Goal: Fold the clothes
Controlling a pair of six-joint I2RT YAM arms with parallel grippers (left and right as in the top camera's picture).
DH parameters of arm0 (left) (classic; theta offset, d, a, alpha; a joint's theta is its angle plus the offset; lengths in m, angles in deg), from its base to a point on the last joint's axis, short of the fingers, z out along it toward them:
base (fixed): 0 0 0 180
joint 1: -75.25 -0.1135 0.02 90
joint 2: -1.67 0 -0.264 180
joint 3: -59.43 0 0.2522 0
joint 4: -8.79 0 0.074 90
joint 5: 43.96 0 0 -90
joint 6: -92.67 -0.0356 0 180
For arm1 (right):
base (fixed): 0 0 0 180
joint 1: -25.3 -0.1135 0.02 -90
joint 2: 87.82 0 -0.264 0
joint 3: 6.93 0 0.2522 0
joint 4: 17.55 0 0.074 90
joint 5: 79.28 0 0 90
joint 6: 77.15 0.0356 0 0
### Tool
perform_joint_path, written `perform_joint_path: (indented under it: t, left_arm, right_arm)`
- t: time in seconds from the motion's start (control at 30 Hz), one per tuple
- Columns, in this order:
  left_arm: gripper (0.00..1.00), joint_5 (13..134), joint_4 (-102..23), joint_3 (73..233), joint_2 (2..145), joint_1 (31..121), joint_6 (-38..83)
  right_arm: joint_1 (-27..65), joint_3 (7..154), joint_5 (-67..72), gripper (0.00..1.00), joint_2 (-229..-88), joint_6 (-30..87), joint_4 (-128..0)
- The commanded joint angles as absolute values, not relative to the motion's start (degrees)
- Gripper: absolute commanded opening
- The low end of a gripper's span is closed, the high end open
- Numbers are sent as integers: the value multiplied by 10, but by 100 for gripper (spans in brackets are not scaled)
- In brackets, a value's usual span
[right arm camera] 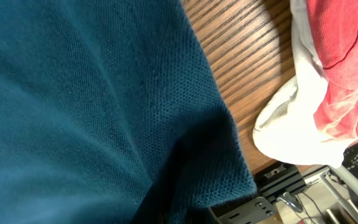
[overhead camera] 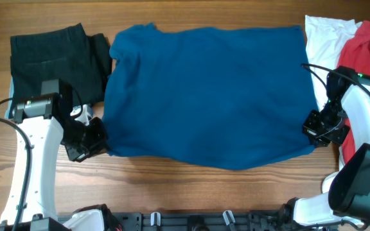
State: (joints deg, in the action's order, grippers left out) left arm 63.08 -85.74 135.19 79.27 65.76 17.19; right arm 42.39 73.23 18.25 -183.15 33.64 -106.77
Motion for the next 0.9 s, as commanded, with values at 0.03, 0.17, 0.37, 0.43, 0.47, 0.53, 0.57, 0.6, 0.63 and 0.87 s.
perform_joint_path:
  t: [0.03,0.17,0.37,0.43,0.47,0.53,0.57,0.6,0.63,0.87]
  left_arm:
    - [4,622,-851,1348,739,652,211]
    - [4,592,-839,1347,728,652,212]
    - [4,590,-811,1323,729,652,231]
    - [4,591,-796,1323,729,652,242]
    - [5,592,-790,1323,729,652,242]
    - [8,590,-769,1322,729,652,242]
    - [8,590,-754,1318,729,652,242]
    - [7,590,-739,1313,729,652,242]
    - [6,590,-704,1299,730,652,242]
    - [6,610,-471,1250,768,656,246]
  right_arm:
    - [427,728,213,4,-1787,391,-1074]
    - [446,728,225,4,-1756,414,-1081]
    - [482,728,237,4,-1717,412,-1087]
    - [482,727,225,4,-1718,397,-1084]
    - [482,727,223,4,-1718,398,-1084]
    - [482,727,223,4,-1718,398,-1080]
    - [482,727,223,4,-1718,398,-1079]
    - [482,726,223,4,-1718,398,-1078]
    - [482,722,223,5,-1718,398,-1075]
    - [482,712,216,4,-1718,397,-1064]
